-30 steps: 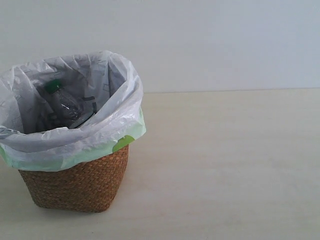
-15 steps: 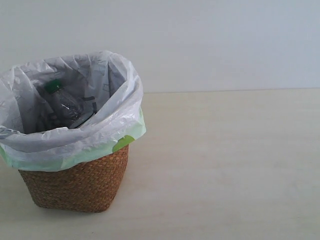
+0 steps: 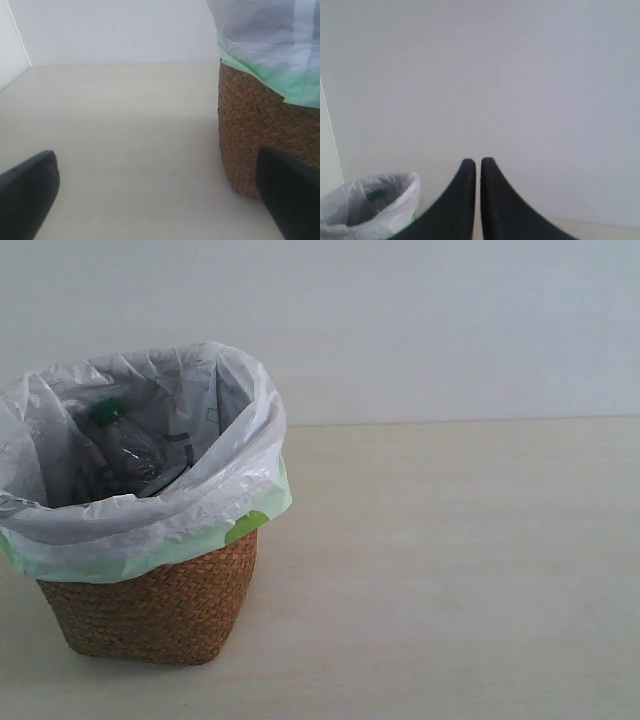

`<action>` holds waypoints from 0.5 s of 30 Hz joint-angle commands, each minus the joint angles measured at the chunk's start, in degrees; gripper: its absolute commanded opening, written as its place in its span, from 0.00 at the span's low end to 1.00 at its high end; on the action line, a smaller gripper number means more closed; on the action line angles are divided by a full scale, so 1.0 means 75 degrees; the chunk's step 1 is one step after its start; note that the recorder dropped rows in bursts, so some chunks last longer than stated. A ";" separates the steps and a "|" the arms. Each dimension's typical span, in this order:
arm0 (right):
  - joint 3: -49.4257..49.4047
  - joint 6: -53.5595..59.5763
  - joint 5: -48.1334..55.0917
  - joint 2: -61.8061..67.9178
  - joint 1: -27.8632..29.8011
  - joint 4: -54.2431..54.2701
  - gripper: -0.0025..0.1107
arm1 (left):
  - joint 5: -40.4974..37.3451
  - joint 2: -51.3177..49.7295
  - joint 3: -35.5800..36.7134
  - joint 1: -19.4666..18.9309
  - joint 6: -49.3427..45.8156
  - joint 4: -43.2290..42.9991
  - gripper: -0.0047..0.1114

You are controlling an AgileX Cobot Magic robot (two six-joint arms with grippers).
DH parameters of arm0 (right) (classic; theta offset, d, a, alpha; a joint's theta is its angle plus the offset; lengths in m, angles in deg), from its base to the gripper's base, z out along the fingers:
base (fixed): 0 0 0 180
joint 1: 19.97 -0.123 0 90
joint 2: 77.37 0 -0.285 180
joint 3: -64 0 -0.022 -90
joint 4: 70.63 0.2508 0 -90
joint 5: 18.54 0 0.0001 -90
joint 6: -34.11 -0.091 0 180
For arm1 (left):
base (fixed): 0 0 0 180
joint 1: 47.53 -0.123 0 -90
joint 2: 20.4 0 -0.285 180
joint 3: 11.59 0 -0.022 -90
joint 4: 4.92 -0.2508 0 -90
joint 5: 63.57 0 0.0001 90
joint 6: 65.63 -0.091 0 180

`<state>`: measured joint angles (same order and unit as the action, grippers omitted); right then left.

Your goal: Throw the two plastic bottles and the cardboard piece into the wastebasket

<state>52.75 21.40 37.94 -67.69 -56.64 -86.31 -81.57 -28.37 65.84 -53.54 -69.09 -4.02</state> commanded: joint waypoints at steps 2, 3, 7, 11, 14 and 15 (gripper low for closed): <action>0.0051 0.0035 0.0100 -0.0253 0.0359 0.0216 0.02 | 0.0064 0.0024 -0.0029 -0.0019 0.0067 0.0015 0.97; -0.0053 0.0035 0.0033 -0.0253 0.0631 0.0273 0.02 | 0.0064 0.0024 -0.0029 -0.0019 0.0067 0.0015 0.97; -0.0110 0.0588 -0.0224 -0.0253 0.1715 0.0859 0.02 | 0.0064 0.0024 -0.0029 -0.0019 0.0067 0.0015 0.97; -0.0110 0.0892 -0.0731 -0.0253 0.3142 0.1377 0.02 | 0.0064 0.0024 -0.0029 -0.0019 0.0067 0.0015 0.97; -0.0257 0.1139 -0.1122 -0.0253 0.3464 0.1896 0.02 | 0.0064 0.0024 -0.0029 -0.0019 0.0067 0.0015 0.97; -0.0349 0.1177 -0.1159 -0.0253 0.3464 0.1934 0.02 | 0.0064 0.0024 -0.0029 -0.0019 0.0067 0.0015 0.97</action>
<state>51.52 28.85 30.96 -69.63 -31.41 -73.26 -81.57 -28.37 65.84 -53.54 -69.09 -4.02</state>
